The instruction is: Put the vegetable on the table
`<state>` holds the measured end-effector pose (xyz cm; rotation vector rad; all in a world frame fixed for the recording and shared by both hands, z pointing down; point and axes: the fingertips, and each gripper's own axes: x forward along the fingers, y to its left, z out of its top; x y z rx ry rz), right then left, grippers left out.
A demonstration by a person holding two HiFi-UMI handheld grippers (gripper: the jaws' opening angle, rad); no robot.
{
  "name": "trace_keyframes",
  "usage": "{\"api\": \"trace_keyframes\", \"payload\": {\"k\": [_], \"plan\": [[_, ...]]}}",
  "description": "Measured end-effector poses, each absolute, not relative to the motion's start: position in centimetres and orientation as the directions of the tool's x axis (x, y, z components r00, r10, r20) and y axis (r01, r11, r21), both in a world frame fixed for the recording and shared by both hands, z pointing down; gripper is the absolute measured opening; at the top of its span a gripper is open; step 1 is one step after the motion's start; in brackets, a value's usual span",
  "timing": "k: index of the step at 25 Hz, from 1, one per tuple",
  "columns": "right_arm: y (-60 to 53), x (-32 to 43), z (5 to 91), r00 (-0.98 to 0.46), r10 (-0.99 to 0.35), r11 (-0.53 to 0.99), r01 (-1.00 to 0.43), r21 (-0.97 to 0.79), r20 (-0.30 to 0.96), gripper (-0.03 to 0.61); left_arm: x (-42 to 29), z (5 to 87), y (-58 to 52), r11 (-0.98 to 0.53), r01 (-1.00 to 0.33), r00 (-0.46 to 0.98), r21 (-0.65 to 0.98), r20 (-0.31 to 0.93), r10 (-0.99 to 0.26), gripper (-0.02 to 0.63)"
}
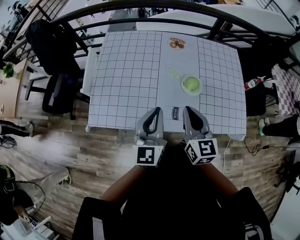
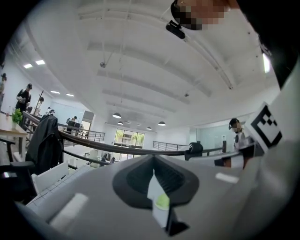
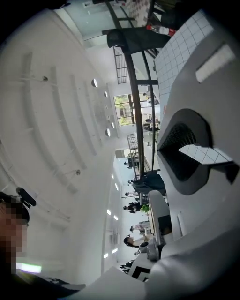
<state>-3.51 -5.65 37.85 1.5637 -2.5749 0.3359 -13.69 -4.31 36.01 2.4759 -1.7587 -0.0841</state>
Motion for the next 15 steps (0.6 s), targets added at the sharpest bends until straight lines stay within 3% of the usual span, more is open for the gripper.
{"api": "trace_keyframes", "payload": {"k": [15], "plan": [[-5.1, -4.3, 36.8, -0.467, -0.875, 0.462, -0.884, -0.068, 0.131, -0.005, -12.2, 35.8, -4.1, -0.377, -0.925, 0.378, 0.043, 0.005, -0.926, 0.008]]}}
